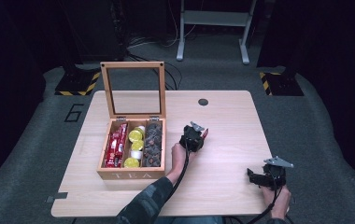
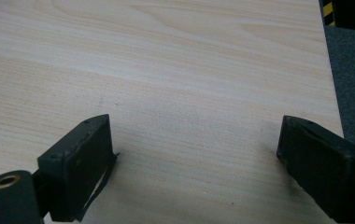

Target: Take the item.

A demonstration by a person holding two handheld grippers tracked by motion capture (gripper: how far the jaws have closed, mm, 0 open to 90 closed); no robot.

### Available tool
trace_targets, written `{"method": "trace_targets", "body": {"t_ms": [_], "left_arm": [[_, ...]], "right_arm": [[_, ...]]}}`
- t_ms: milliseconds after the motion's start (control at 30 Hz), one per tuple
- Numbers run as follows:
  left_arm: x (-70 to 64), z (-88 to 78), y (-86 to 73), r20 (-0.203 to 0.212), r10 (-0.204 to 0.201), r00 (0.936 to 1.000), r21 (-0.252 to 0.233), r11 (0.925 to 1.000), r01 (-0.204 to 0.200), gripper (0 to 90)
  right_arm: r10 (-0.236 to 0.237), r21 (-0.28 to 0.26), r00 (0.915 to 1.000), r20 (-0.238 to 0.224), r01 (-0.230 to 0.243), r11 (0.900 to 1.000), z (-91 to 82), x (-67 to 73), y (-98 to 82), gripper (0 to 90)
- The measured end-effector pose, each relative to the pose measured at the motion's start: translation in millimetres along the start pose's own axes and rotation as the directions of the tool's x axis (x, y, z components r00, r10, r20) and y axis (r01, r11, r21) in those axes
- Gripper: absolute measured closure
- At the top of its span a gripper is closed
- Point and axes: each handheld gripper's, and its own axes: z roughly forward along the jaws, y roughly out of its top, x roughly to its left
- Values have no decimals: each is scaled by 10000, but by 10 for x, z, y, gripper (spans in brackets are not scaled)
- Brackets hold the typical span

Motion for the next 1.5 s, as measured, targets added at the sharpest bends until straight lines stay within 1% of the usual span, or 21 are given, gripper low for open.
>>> {"method": "trace_targets", "body": {"t_ms": [167, 433, 533, 633, 733, 767, 800, 833, 900, 933, 967, 1000, 1033, 1067, 1133, 1167, 1267, 1333, 1367, 1400, 1500], "left_arm": [[-12, 42, -25, -211, 138, 9997, 121, 9998, -136, 827], [29, 112, -92, -261, -213, 9994, 426, 9988, 224, 827], [23, 109, -100, -225, -178, 9996, 363, 9992, 186, 824], [40, 93, -111, -164, -418, 9990, 232, 9988, 422, 797], [50, 62, -98, -42, -445, 9990, 300, 9986, 446, 703], [44, 51, -95, -2, -462, 9989, 238, 9986, 462, 703], [35, 40, -91, 45, -484, 9988, 183, 9987, 483, 636], [30, 25, -85, 74, -461, 9989, 175, 9988, 460, 636], [21, -3, -76, 104, -406, 9991, 67, 9992, 406, 529], [12, -16, -76, 149, -515, 9986, -22, 9987, 515, 529], [11, -38, -73, 152, -488, 9987, 32, 9988, 487, 463], [12, -55, -70, 175, -505, 9986, 10, 9987, 505, 463], [16, -74, -68, 222, -536, 9983, -58, 9985, 537, 427], [26, -124, -51, 425, -567, 9975, -87, 9983, 571, 356], [36, -158, -40, 505, -445, 9977, -75, 9990, 449, 335], [28, -182, -30, 520, -516, 9973, -207, 9984, 527, 292], [25, -298, -2, 753, -545, 9957, -530, 9969, 586, 249], [35, -409, 29, 899, -270, 9956, -607, 9976, 325, 224], [35, -409, 29, 899, -270, 9956, -607, 9976, 325, 218], [59, -502, 48, 986, -145, 9950, -665, 9976, 211, 206], [75, -585, 55, 996, -80, 9950, -747, 9971, 155, 175]], "right_arm": [[7, 1, 10000, 5, -7, 10000, 0, 1, 0, 100], [3, 1, 10000, 3, -3, 10000, -1, 1, 0, 101], [1, -2, 10000, 8, -1, 10000, 0, 2, 0, 101], [1, 0, 10000, 6, -1, 10000, -1, 1, 0, 101], [7, 2, 10000, 3, -7, 10000, -1, 1, 0, 101], [7, 2, 10000, 3, -7, 10000, -1, 1, 0, 101], [6, 0, 10000, 6, -6, 10000, -1, 2, 0, 101], [6, 0, 10000, 6, -6, 10000, -1, 2, 0, 101], [5, 0, 10000, 7, -5, 10000, -1, 1, 0, 101], [7, 1, 10000, 7, -7, 10000, -1, 1, 0, 101], [9, 1, 10000, 7, -9, 10000, -1, 1, 0, 102], [9, 1, 10000, 7, -9, 10000, -1, 1, 0, 102], [1, 3, 10000, 1, -1, 10000, -1, -1, 0, 102], [46, -15, 10000, -21, -46, 10000, -1, 1, 1, 103], [112, -43, 9999, -42, -112, 9999, -1, 5, 2, 102], [97, -36, 9999, -34, -97, 9999, -1, 3, 2, 103], [114, -39, 9999, -31, -114, 9999, -2, 4, 1, 104], [105, -38, 9999, -30, -105, 9999, -2, 4, 1, 105], [105, -38, 9999, -30, -105, 9999, -2, 4, 1, 105], [-25, 4, 10000, 10, 25, 10000, -2, -4, -1, 105], [82, -28, 10000, -7, -82, 10000, -3, 2, 0, 105]]}}
